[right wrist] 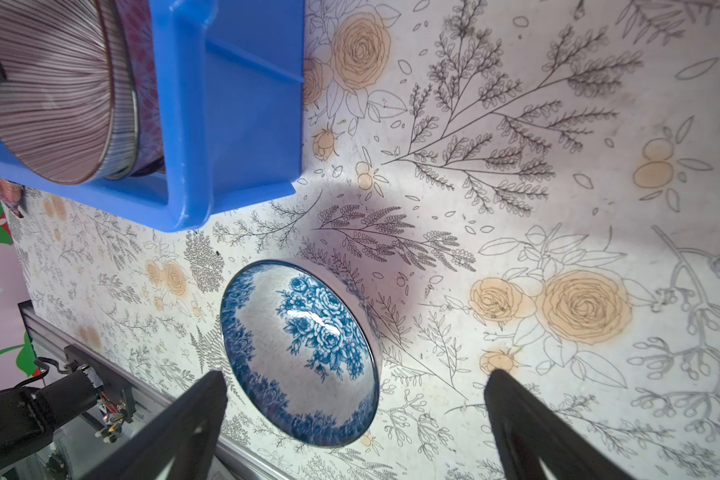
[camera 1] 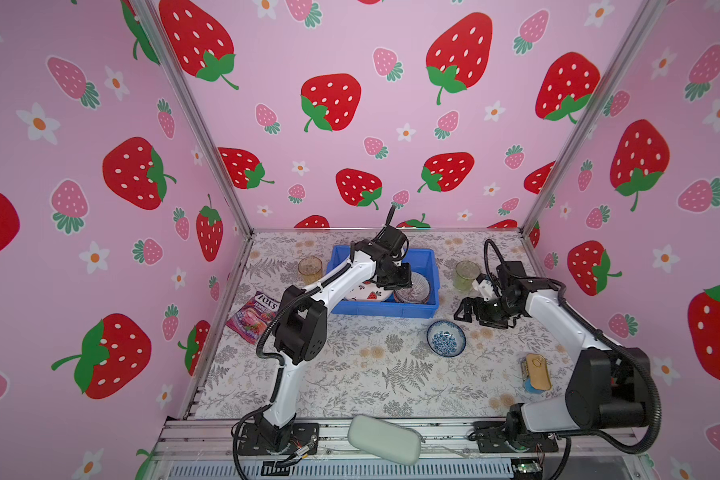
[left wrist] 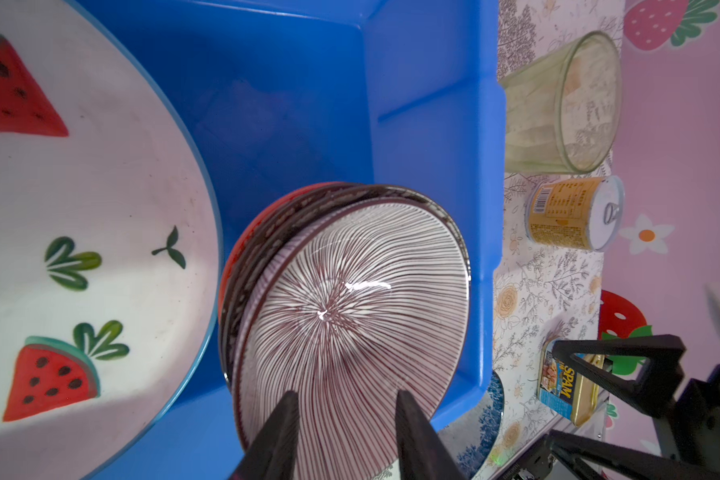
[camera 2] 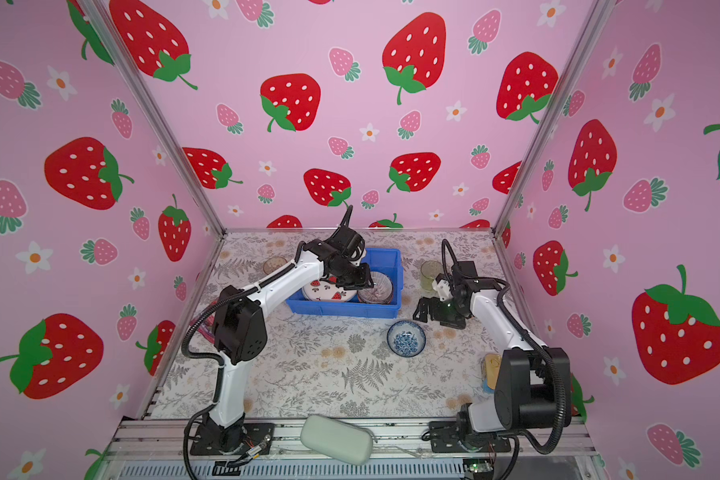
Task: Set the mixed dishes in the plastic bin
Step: 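Grip the blue-floral bowl rim with the right gripper while left draws back from the bin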
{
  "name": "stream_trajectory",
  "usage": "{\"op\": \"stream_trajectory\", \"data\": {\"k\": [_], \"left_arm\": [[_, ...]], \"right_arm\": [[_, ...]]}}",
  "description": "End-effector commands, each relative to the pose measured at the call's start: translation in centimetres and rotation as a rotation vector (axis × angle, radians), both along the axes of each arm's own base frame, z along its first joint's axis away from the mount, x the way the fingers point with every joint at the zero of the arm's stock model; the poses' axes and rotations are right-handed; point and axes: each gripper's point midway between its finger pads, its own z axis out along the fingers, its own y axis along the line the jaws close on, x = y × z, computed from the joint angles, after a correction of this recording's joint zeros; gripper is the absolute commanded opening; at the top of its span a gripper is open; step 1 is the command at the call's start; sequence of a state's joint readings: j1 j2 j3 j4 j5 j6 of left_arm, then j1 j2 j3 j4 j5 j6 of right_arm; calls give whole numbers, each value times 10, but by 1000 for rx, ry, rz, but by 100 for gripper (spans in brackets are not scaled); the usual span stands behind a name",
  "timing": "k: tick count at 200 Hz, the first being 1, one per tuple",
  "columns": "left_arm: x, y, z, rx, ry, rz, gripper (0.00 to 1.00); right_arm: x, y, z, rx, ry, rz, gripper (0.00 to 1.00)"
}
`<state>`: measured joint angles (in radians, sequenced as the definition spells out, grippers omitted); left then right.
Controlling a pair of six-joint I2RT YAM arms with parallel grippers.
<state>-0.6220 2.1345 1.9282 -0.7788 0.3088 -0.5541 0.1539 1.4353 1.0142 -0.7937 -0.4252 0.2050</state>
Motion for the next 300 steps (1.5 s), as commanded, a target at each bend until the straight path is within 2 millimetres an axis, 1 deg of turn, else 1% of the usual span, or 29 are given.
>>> {"op": "stream_trajectory", "data": {"k": [1, 14, 33, 54, 100, 140, 151, 175, 190, 201, 219, 240, 259, 287, 300], "left_arm": [[-3, -4, -10, -5, 26, -4, 41], [-4, -5, -9, -7, 26, -5, 42], [-3, -6, -2, -18, 14, -5, 41], [-3, -7, 11, -33, -4, -6, 42], [-4, -5, 43, -64, -51, -5, 41], [-13, 2, 67, -72, -89, -4, 41], [-16, 6, 74, -74, -101, 1, 42], [-24, 15, 81, -70, -115, 10, 42], [-30, 20, 85, -70, -119, 14, 42], [-35, 23, 85, -70, -117, 17, 44], [-43, 28, 83, -70, -113, 24, 49], [-50, 35, 82, -69, -111, 38, 56], [-56, 39, 83, -72, -110, 46, 65], [-64, 47, 84, -71, -110, 61, 90], [-67, 50, 84, -70, -110, 68, 98]], "right_arm": [[-3, -6, -12, -29, 13, -5, 100], [-5, -7, -17, -36, 20, -14, 99], [-9, -8, -24, -48, 28, -23, 95], [-12, -12, -31, -80, 36, -29, 92], [-20, -2, -39, -81, 44, -20, 84], [-24, 5, -46, -93, 54, -13, 70], [-25, 6, -48, -97, 54, -15, 65], [-27, 7, -55, -110, 60, -18, 54], [-27, 9, -58, -112, 60, -19, 52], [-27, 11, -59, -110, 60, -19, 44], [-27, 13, -59, -111, 57, -20, 36], [-27, 15, -60, -114, 57, -18, 31], [-27, 16, -60, -113, 56, -15, 25], [-26, 18, -59, -110, 53, -15, 20], [-26, 18, -57, -112, 50, -12, 18]]}}
